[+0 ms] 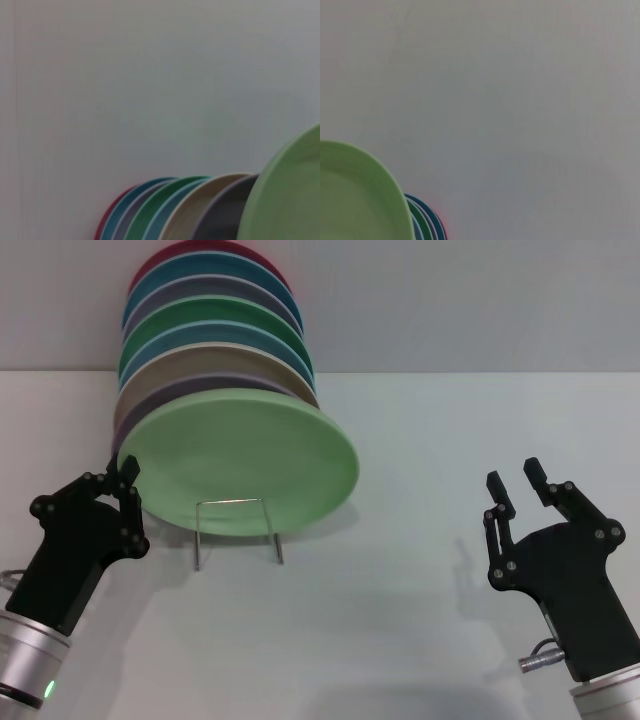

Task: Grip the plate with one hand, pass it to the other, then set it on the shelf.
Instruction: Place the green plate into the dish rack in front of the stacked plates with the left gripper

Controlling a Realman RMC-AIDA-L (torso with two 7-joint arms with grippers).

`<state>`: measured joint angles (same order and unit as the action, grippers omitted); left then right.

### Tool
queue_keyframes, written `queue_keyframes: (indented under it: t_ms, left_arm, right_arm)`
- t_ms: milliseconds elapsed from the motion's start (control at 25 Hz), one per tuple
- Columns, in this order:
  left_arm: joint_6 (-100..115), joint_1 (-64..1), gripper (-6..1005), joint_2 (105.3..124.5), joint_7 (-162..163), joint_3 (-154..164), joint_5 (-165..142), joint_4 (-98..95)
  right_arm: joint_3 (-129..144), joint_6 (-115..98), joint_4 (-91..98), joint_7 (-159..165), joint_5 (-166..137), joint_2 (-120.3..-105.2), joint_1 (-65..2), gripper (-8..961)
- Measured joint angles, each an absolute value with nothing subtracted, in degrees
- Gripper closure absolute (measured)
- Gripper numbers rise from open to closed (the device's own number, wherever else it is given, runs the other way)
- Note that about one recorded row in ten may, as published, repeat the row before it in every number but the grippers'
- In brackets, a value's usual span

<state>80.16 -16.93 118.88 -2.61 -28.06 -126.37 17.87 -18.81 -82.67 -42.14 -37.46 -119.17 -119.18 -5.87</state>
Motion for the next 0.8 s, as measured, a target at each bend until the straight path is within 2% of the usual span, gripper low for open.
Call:
queue_keyframes:
  t_ms: [560,800]
  left_arm:
    - [77.6,-16.9,913,118.78,-2.5,-27.2,-126.6,17.9]
    - [80.4,-14.9,793,118.66,-2.5,-27.2,-126.6,18.0]
  right_arm:
    - [-19.5,-82.7,-41.2,-37.4,-119.1,-119.22,-6.7,605]
    - [-19.5,-82.7,-41.1,-37.4,-116.6,-119.26,-7.7,588]
